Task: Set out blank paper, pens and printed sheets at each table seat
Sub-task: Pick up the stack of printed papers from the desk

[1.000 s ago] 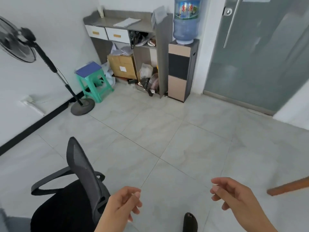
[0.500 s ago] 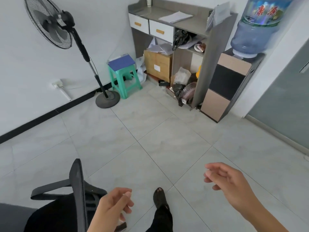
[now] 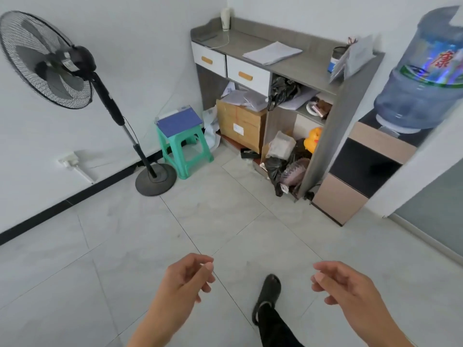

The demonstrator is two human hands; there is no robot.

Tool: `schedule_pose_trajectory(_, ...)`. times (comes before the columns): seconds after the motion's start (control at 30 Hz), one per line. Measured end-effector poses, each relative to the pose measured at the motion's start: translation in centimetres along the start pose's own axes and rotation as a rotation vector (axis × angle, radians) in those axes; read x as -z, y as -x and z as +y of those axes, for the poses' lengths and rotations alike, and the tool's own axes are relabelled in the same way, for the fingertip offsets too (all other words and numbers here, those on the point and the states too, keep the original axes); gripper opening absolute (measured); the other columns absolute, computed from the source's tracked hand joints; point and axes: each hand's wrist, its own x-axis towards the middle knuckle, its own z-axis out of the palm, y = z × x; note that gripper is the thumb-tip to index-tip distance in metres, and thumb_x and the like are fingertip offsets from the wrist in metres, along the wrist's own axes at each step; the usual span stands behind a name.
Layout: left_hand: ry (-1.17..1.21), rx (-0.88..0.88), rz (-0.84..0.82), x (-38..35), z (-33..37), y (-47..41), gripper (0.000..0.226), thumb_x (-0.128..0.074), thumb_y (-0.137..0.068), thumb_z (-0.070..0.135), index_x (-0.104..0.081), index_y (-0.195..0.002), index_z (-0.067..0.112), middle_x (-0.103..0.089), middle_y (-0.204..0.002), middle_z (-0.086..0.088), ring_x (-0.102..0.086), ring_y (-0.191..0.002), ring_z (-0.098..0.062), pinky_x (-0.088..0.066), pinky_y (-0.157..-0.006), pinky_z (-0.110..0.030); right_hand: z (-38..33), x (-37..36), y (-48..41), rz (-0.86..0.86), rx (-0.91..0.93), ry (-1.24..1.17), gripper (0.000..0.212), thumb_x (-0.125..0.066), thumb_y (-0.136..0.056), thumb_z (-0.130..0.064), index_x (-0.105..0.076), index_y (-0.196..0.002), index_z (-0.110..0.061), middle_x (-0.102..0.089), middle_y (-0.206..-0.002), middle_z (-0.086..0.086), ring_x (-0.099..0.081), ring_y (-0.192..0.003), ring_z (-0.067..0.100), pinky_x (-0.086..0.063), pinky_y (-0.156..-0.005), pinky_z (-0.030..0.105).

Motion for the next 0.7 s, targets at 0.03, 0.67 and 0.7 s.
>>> schedule_pose_trajectory(0.03,0.001,0.022,0.014,0.2,0.3,-2.1,0.014,-0.064,-0.084,0.026,-0.070,-0.092,0.015,-0.071,-0.071,-0.008,-0.064,-0.062,-0.017,-0.046,-0.054,-0.031,-0.5,-0.4,-2.3,-0.004,-0.010,0.001,0.014,-0.065,-0.088,-0.003,-0.071,-0.093,-0.014,-0.076,-0.079,0.006,-0.073,-0.078,0.023,-0.050,-0.064,0.032)
schedule_pose_trajectory(0.67,0.034,0.128,0.082,5.6,11.7,-39.6,0.011,-0.058,-0.092,0.004,-0.069,-0.089,0.005,-0.071,-0.065,-0.013,-0.063,-0.056,-0.020,-0.043,-0.047,-0.030,-21.6,-7.8,-43.4,-0.131,0.099,0.028,0.012,-0.066,-0.089,-0.008,-0.069,-0.097,-0.016,-0.073,-0.079,0.008,-0.067,-0.070,0.011,-0.047,-0.061,0.029)
schedule_pose_trajectory(0.7,0.031,0.134,0.073,6.2,12.1,-41.9,0.011,-0.058,-0.092,0.004,-0.069,-0.089,0.005,-0.071,-0.065,-0.013,-0.063,-0.056,-0.020,-0.043,-0.047,-0.030,-21.8,-8.4,-45.3,-0.112,0.074,0.037,0.013,-0.066,-0.089,-0.007,-0.069,-0.096,-0.017,-0.073,-0.080,0.006,-0.068,-0.070,0.011,-0.048,-0.061,0.028)
